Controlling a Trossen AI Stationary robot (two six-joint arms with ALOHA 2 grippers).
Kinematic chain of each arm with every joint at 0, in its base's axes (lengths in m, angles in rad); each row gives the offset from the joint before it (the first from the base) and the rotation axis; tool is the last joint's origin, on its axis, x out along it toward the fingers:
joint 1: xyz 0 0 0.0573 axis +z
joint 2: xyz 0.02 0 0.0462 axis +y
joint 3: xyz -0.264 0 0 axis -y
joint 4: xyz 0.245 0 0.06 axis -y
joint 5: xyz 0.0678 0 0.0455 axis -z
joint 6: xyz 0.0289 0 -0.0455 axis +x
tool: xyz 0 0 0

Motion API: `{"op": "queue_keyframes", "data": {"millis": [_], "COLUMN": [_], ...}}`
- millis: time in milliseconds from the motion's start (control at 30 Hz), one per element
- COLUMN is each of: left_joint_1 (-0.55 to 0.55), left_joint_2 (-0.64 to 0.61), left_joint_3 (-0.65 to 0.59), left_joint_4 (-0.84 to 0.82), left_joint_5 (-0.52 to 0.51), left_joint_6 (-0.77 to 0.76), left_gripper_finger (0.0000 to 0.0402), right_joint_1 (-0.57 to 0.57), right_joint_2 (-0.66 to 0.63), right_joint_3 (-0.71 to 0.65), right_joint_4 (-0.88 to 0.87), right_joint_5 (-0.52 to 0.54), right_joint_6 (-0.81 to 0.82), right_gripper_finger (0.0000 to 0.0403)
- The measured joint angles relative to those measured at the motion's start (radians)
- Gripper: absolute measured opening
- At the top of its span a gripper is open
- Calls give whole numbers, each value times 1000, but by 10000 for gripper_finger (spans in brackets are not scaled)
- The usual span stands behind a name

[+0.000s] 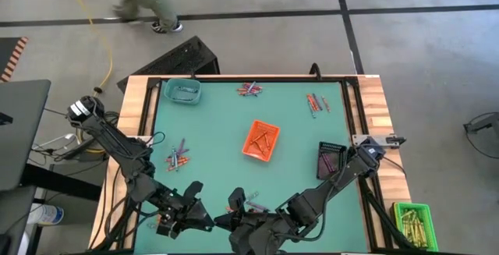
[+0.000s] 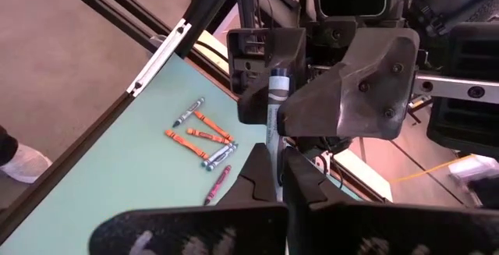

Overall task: Sort crayons
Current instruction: Put the blue crayon into the blue bin

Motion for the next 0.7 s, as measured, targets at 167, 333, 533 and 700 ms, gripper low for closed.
{"op": "queue_keyframes", "data": {"millis": [167, 333, 533, 700], "left_joint_1": [0, 0, 11, 11], "left_joint_2": [0, 0, 0, 0], "left_joint_3": [0, 0, 0, 0], "left_joint_4": [7, 13, 14, 10], "left_joint_5": [21, 23, 55, 61], "left_joint_6": [-2, 0, 1, 3], "left_gripper_finger": [85, 63, 26, 15], "right_joint_1": [-2, -6, -15, -16], "right_joint_2": [0, 0, 0, 0], "right_joint_3": [0, 0, 0, 0], "right_joint_4": [1, 0, 0, 2], "right_joint_5": [-1, -4, -38, -53], "right_joint_6": [2, 3, 27, 30], "right_gripper_finger": [0, 0, 0, 5]}}
